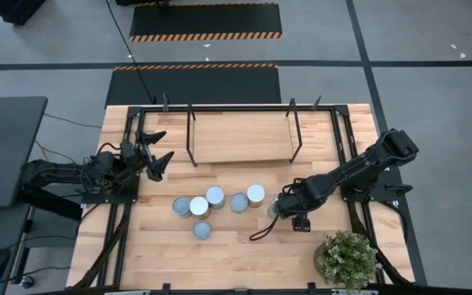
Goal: Pick and place cans onto a shelf
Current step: Put the canned peaches on the shelf
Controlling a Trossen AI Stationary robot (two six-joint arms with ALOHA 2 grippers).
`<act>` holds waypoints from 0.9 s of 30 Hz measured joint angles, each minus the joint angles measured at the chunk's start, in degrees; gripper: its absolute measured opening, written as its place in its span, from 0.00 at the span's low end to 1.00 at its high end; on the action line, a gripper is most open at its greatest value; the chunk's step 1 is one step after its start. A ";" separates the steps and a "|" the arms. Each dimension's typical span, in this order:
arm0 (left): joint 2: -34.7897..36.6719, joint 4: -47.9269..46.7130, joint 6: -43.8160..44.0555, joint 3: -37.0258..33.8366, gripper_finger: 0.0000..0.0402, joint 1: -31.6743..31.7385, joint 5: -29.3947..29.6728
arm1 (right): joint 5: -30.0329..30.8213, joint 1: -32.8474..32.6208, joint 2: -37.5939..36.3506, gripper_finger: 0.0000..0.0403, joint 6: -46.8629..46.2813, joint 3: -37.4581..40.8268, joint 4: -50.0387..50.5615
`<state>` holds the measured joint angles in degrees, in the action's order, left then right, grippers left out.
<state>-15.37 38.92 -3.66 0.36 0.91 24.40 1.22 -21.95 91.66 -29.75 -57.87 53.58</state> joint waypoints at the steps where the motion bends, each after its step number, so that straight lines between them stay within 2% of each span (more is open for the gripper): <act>1: -0.01 0.00 0.03 0.00 0.98 0.00 0.00 | 0.49 0.09 0.29 0.99 0.18 0.00 -0.09; 6: -0.01 -0.03 0.41 0.02 0.98 0.00 0.00 | 0.32 0.60 1.68 0.97 2.38 0.00 0.02; 14: -0.01 0.15 0.35 0.00 0.98 0.00 -0.02 | -1.54 2.11 1.72 0.81 5.34 0.00 0.49; 18: -0.01 0.14 0.42 0.00 0.98 0.00 -0.02 | -3.22 3.65 1.47 0.79 7.02 -0.89 3.30; 22: -0.01 0.12 0.41 0.00 0.98 -0.01 -0.02 | -0.09 6.26 0.91 0.82 10.84 -5.38 11.22; 27: -0.01 -0.09 -0.31 0.00 0.98 0.04 0.00 | 5.85 11.45 0.96 0.82 20.58 -13.15 16.91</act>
<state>-15.38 38.83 -3.97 0.36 0.95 24.40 7.07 -10.50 92.62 -9.18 -71.02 70.49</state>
